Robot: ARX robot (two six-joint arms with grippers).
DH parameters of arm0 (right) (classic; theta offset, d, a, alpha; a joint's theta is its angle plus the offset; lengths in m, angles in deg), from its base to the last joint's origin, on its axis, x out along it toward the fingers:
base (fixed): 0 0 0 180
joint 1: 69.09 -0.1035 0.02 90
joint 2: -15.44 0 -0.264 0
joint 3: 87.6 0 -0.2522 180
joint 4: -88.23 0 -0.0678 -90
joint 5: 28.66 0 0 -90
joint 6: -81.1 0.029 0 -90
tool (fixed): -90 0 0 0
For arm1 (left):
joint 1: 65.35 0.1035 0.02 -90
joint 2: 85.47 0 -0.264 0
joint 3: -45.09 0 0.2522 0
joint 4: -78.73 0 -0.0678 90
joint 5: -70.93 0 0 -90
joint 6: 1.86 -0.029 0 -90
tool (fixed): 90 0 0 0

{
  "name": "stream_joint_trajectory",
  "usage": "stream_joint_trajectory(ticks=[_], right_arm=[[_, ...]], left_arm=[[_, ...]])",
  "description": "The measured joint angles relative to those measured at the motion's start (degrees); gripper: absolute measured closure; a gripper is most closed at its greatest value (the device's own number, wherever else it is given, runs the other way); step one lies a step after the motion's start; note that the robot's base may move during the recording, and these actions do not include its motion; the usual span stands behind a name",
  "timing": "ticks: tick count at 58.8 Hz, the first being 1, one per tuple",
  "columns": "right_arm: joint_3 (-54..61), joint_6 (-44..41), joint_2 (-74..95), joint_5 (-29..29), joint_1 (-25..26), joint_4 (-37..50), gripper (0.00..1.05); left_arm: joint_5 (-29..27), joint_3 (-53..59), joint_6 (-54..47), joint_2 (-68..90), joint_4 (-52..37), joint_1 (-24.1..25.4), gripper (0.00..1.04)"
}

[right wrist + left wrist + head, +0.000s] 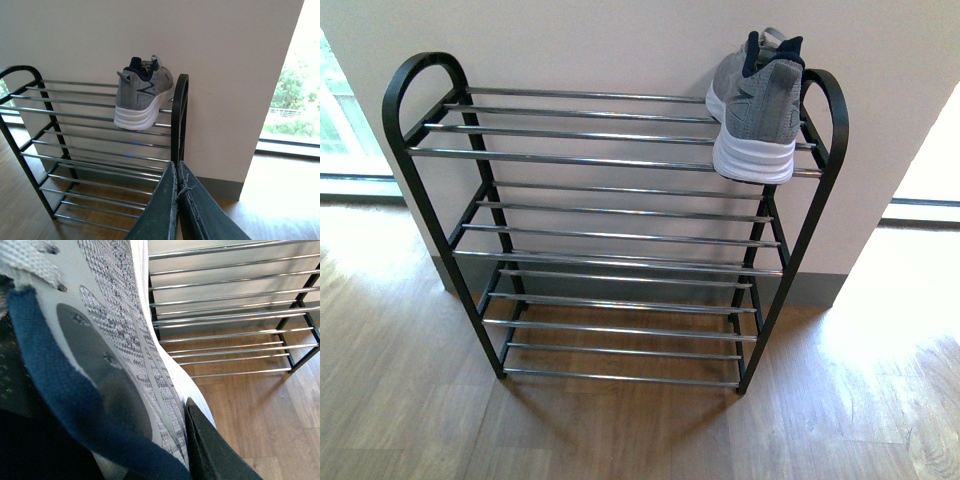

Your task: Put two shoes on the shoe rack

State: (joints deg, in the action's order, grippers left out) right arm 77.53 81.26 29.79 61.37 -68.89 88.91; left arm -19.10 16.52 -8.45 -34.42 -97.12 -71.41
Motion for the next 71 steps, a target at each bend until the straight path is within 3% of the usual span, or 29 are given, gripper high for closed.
stream_joint_trajectory(ticks=[16,22,45,71], right_arm=[[0.0,0.0,-4.1,0.0,0.0,-4.1,1.03],[0.0,0.0,-12.6,0.0,0.0,-13.8,1.03],[0.0,0.0,-14.0,0.0,-0.1,-14.3,1.03],[0.0,0.0,-14.0,0.0,-0.1,-14.3,0.35]], left_arm=[[0.0,0.0,0.0,0.0,0.0,0.0,1.03],[0.0,0.0,0.0,0.0,0.0,0.0,1.03],[0.0,0.0,0.0,0.0,0.0,0.0,1.03],[0.0,0.0,0.0,0.0,0.0,0.0,1.03]])
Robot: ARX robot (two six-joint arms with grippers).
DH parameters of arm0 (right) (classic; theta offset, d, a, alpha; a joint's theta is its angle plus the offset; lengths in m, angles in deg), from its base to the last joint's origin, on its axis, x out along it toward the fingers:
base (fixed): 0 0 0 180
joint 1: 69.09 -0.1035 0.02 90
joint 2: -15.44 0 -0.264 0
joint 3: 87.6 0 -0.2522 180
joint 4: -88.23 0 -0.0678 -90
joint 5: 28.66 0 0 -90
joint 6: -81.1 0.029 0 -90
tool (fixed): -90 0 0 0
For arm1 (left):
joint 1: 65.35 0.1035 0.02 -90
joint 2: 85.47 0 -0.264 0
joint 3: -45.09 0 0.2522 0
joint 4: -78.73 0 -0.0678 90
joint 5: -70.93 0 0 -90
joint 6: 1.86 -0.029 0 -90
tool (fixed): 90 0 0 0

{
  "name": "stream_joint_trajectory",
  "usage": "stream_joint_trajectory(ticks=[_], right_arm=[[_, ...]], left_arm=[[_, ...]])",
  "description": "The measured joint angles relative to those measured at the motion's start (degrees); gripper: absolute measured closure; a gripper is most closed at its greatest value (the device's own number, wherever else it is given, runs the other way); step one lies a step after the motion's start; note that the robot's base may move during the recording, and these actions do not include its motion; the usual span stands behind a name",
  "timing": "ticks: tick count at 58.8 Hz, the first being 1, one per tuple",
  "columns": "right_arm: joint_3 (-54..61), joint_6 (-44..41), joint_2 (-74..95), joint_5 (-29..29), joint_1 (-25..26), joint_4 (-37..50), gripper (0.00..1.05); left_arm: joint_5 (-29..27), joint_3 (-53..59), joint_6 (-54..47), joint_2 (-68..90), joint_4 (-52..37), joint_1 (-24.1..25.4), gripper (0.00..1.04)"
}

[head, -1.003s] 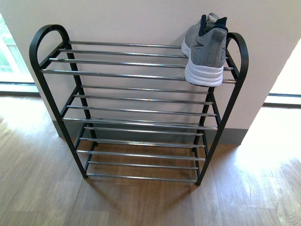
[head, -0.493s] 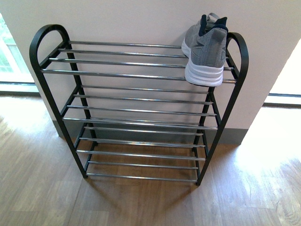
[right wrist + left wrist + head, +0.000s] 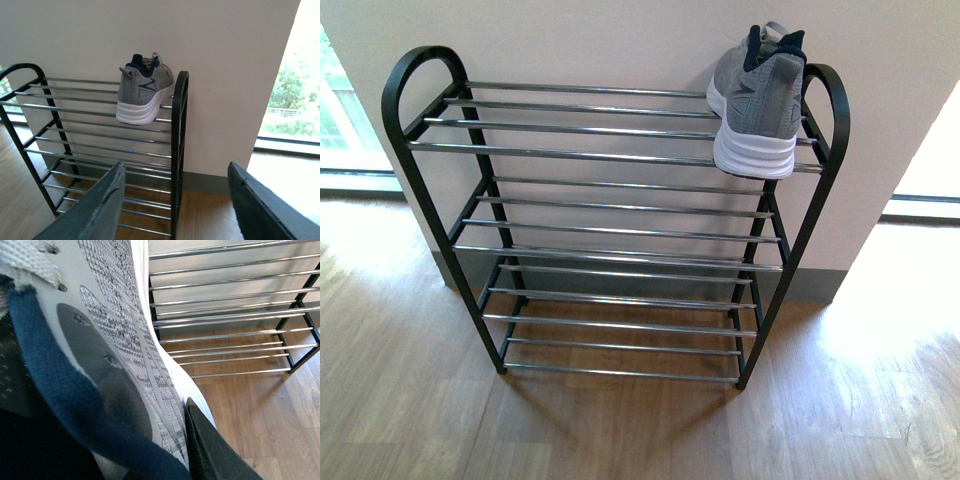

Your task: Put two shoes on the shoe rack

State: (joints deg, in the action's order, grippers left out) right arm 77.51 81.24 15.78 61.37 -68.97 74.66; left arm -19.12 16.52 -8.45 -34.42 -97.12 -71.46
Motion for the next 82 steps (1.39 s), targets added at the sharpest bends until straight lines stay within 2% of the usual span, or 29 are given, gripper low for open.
stream_joint_trajectory(ticks=[7,11,30,63,64,68,71,74,82], right_arm=[[0.0,0.0,0.0,-0.2,0.0,0.0,0.14],[0.0,0.0,0.0,-0.2,0.0,0.0,0.08],[0.0,0.0,-0.1,0.2,0.0,-0.1,0.09],[0.0,0.0,-0.1,0.2,0.0,-0.1,0.09],[0.0,0.0,-0.1,0.2,0.0,-0.1,0.09],[0.0,0.0,-0.1,0.2,0.0,-0.1,0.09],[0.0,0.0,0.0,0.1,0.0,-0.1,0.09],[0.0,0.0,-0.1,0.1,0.0,-0.1,0.09],[0.0,0.0,-0.1,0.1,0.0,-0.1,0.09]], left_arm=[[-0.4,0.0,0.0,0.0,0.0,0.0,1.03],[-0.6,0.0,0.0,0.0,0.0,0.0,1.03],[0.8,0.0,-0.1,0.0,0.0,-0.3,1.03],[-0.1,0.0,-0.1,0.0,0.0,-0.2,1.03],[-0.7,0.1,0.0,0.0,-0.3,-0.2,1.03],[-10.8,2.7,6.4,4.5,-15.7,-3.9,1.03],[-12.0,1.0,7.8,7.1,-18.0,-5.2,1.03],[-11.6,-2.2,8.4,9.9,-17.4,-6.0,1.03],[-5.4,-11.5,8.1,19.5,-13.3,-8.1,1.03]])
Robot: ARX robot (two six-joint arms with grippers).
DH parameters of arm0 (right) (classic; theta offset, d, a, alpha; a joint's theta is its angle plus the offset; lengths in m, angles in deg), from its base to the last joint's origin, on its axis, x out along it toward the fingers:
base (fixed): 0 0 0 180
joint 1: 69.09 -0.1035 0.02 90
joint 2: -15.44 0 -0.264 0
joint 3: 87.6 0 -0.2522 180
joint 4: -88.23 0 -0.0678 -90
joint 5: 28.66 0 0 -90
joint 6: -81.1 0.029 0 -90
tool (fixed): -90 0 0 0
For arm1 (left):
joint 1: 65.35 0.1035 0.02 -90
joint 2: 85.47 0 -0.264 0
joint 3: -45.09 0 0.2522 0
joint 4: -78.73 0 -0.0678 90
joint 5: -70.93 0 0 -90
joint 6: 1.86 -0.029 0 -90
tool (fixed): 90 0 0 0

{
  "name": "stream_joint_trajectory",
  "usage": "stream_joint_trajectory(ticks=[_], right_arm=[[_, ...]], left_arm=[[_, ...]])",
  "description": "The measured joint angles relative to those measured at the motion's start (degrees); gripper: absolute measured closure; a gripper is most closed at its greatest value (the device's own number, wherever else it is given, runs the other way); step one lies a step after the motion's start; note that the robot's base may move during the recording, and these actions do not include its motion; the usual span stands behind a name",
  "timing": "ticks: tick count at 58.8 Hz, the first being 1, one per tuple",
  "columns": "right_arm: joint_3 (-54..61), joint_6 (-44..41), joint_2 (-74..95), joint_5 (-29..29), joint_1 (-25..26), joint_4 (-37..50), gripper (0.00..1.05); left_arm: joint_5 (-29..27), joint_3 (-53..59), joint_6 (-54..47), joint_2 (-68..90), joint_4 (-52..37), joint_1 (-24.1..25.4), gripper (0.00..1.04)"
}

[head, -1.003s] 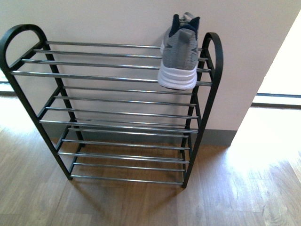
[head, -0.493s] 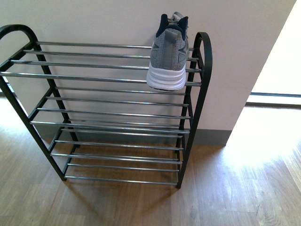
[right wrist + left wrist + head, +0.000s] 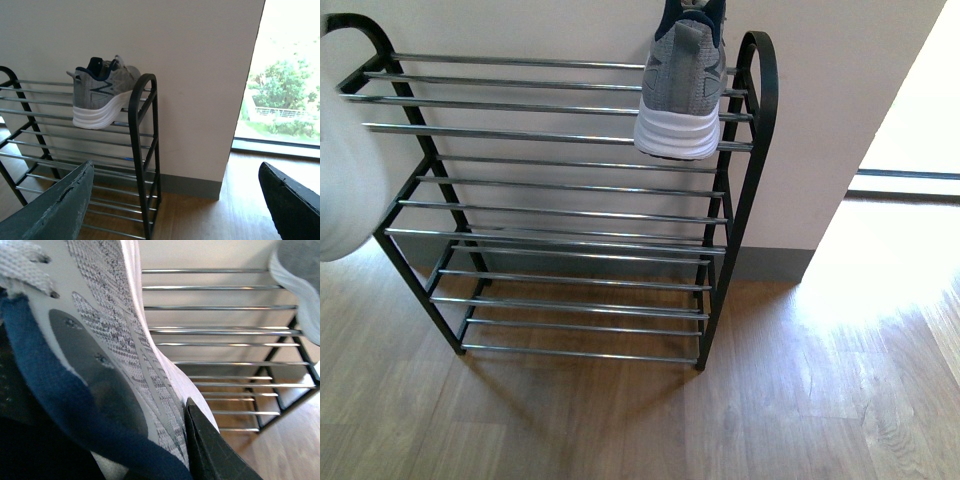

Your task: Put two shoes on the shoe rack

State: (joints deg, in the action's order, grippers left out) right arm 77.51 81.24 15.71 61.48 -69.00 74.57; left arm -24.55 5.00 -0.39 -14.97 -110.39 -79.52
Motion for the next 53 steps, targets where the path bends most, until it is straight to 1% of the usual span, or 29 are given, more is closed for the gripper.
stream_joint_trajectory(ticks=[4,5,9,14,24,37,45,53], right_arm=[[0.0,0.0,0.0,0.0,0.0,0.0,0.09],[0.0,0.0,0.0,0.0,0.0,0.0,0.09],[0.0,0.0,0.0,0.0,0.0,0.0,0.09],[0.0,0.0,0.0,0.0,0.0,0.0,0.09],[0.0,0.0,0.0,0.0,0.0,0.0,0.09],[0.0,0.0,0.0,0.0,0.0,0.0,0.09],[0.0,0.0,0.0,0.0,0.0,0.0,0.09],[0.0,0.0,0.0,0.0,0.0,0.0,0.09]], left_arm=[[3.7,-4.6,-0.4,4.4,3.0,-0.9,1.03],[5.3,-6.8,-0.9,6.5,4.3,-1.3,1.03],[8.5,-13.6,-2.8,12.6,8.8,-2.3,1.03],[9.6,-21.4,-6.4,19.0,13.2,-2.5,1.03],[11.5,-32.4,-10.7,25.8,19.9,-2.5,1.03],[11.0,-43.6,-15.1,32.7,26.1,-3.4,1.03],[9.9,-47.8,-15.6,35.8,28.0,-3.5,1.03],[9.6,-48.8,-15.5,37.8,28.6,-3.7,1.03]])
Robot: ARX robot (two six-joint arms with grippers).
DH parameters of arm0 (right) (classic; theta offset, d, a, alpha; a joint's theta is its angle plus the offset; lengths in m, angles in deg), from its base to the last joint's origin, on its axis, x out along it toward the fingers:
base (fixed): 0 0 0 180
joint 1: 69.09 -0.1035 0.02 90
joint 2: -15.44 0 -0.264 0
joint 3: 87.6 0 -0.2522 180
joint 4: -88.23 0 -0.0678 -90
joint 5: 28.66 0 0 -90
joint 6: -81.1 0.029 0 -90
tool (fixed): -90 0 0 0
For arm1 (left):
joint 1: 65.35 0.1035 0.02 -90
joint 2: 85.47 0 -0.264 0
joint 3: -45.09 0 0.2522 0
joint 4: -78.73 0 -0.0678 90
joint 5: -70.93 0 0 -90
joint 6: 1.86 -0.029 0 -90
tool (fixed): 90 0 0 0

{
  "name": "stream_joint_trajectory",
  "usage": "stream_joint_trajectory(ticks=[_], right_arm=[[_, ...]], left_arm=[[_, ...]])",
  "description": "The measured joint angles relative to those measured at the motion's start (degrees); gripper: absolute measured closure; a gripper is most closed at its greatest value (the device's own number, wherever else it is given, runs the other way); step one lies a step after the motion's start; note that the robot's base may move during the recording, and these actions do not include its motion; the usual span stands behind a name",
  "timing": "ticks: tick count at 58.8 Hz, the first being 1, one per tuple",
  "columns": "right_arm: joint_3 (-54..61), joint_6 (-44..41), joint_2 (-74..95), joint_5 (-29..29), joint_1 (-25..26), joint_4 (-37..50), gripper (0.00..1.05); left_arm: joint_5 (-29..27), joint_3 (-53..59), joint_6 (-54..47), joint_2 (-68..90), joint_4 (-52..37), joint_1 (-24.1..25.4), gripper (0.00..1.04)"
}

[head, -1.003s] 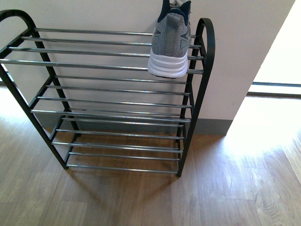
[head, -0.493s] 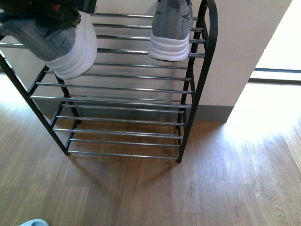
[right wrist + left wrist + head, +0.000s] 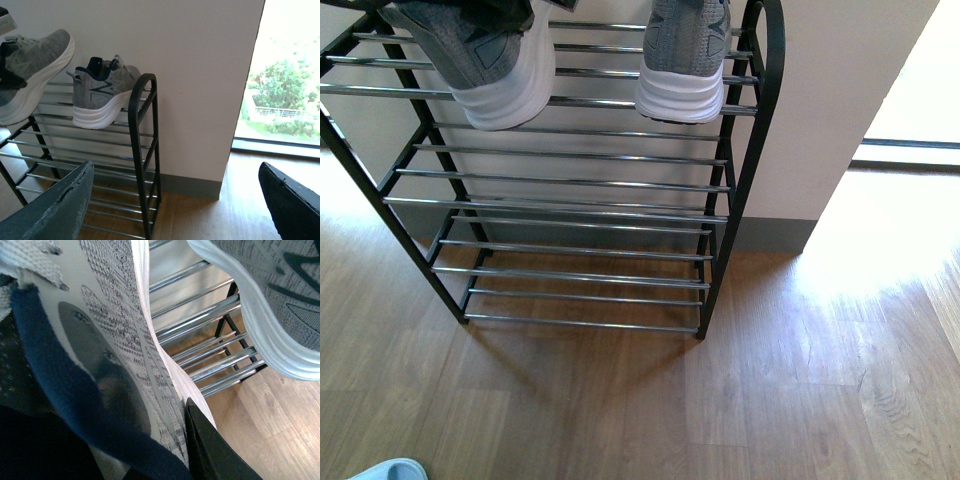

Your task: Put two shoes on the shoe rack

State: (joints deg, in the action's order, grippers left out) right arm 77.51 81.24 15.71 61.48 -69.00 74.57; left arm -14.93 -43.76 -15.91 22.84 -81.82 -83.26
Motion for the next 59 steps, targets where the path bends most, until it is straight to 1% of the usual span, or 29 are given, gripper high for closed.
stream_joint_trajectory(ticks=[16,24,35,59], right_arm=[[0.0,0.0,0.0,0.0,0.0,0.0,0.09],[0.0,0.0,0.0,-0.1,0.0,0.0,0.09],[0.0,0.0,0.0,-0.1,0.0,0.0,0.09],[0.0,0.0,0.0,-0.1,0.0,0.0,0.09]], left_arm=[[-0.3,-2.3,1.5,4.3,0.5,-2.9,1.03],[-0.3,-5.9,2.8,6.2,2.0,-3.1,1.03],[-1.9,-10.4,3.9,8.1,3.8,-3.1,1.03],[-3.2,-15.2,4.6,11.8,5.6,-5.0,1.03]])
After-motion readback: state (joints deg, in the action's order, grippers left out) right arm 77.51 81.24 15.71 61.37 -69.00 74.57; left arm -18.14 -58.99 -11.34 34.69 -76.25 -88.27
